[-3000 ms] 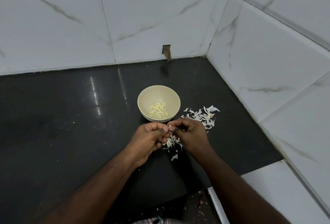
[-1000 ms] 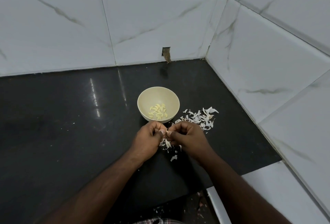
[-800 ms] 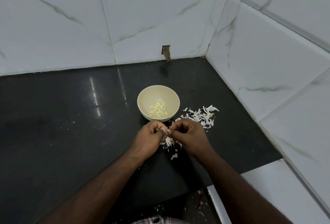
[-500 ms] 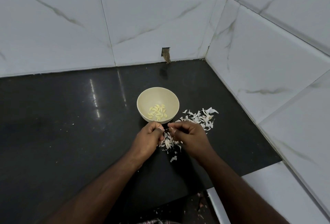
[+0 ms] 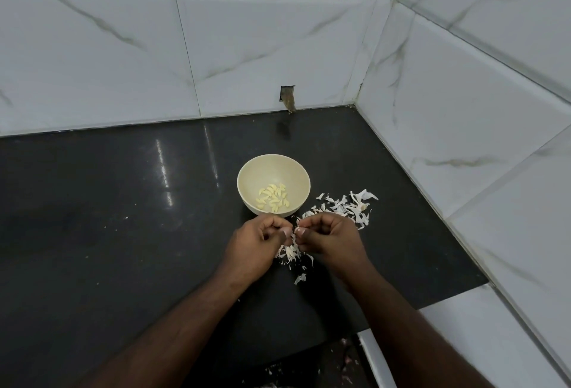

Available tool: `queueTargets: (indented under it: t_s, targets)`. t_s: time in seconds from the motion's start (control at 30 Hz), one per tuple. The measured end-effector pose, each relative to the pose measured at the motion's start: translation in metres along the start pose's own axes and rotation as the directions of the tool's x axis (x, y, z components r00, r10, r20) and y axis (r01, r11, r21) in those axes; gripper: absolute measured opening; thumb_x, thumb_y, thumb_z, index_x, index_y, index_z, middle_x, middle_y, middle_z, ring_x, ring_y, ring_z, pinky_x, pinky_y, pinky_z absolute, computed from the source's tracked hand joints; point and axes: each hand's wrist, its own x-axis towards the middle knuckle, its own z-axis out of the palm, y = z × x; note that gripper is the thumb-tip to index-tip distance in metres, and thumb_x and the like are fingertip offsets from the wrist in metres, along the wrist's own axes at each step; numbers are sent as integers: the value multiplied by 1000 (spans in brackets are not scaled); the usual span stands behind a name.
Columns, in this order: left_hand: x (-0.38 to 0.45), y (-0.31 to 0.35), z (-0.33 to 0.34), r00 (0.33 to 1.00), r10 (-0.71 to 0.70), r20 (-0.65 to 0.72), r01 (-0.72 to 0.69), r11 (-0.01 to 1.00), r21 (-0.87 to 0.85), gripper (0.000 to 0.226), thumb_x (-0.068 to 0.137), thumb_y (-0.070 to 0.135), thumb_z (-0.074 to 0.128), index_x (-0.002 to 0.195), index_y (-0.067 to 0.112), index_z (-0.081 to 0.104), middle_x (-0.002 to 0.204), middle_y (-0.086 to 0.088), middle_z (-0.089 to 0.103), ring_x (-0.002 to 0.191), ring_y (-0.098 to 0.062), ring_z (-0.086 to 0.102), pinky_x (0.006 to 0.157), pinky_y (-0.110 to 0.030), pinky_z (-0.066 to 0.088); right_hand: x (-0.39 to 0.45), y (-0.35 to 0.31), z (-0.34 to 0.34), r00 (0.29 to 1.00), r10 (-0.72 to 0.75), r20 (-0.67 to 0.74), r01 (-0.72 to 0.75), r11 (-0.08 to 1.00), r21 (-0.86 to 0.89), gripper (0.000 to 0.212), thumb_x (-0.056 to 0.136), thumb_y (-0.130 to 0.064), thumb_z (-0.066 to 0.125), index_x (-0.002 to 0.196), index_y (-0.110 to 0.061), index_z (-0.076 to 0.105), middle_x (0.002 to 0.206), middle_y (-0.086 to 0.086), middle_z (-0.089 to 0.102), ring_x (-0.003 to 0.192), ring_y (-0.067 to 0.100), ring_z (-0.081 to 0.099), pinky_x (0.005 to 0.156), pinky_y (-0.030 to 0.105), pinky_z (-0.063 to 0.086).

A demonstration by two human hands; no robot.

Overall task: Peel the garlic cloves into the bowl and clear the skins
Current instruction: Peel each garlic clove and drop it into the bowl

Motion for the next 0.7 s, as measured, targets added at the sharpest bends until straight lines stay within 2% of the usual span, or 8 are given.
queueTargets:
  t_s: [0.2, 0.33, 0.43, 0.53, 0.7]
  targets:
    - [-3, 5, 0, 1000, 1, 9, 0, 995, -97, 11, 84, 25, 80, 84, 35, 77, 77, 6, 74, 77, -12, 71, 81, -41, 59, -3, -2, 3, 999, -41, 19, 42, 994, -96, 6, 86, 0, 73, 83, -5, 71, 70, 12, 68, 62, 18, 56, 59, 28, 48]
    - [-6, 7, 0, 998, -60, 6, 60, 978, -199, 4, 85, 19, 79, 82, 22, 78, 69, 1, 70, 62, -7, 60, 65, -26, 49, -5, -1, 4, 999, -33, 24, 35, 995, -96, 3, 86, 0, 72, 84, 0, 71, 68, 11, 65, 61, 17, 53, 58, 27, 46]
    - [-7, 9, 0, 995, -92, 33, 98, 956, -277, 4, 86, 16, 78, 82, 16, 78, 65, -3, 66, 57, -7, 55, 59, -21, 44, -6, -2, 4, 997, -79, 14, 80, 986, -149, 5, 85, 1, 73, 82, -3, 72, 67, 6, 68, 62, 12, 56, 60, 25, 48]
    - [-6, 10, 0, 991, -121, 55, 133, 939, -316, 4, 87, 13, 76, 84, 13, 78, 69, -4, 70, 59, -4, 57, 57, -17, 44, -6, -1, 5, 990, -140, -9, 134, 959, -251, 11, 84, 0, 74, 80, -10, 73, 70, 1, 72, 64, 7, 61, 63, 24, 50]
    - [-6, 10, 2, 963, -241, 120, 269, 883, -385, 9, 91, 15, 70, 89, 10, 77, 79, -5, 75, 66, -7, 59, 55, -20, 38, -5, 4, 6, 963, -268, -38, 224, 866, -447, 31, 83, -2, 73, 74, -31, 69, 76, -8, 71, 75, 4, 65, 70, 26, 53]
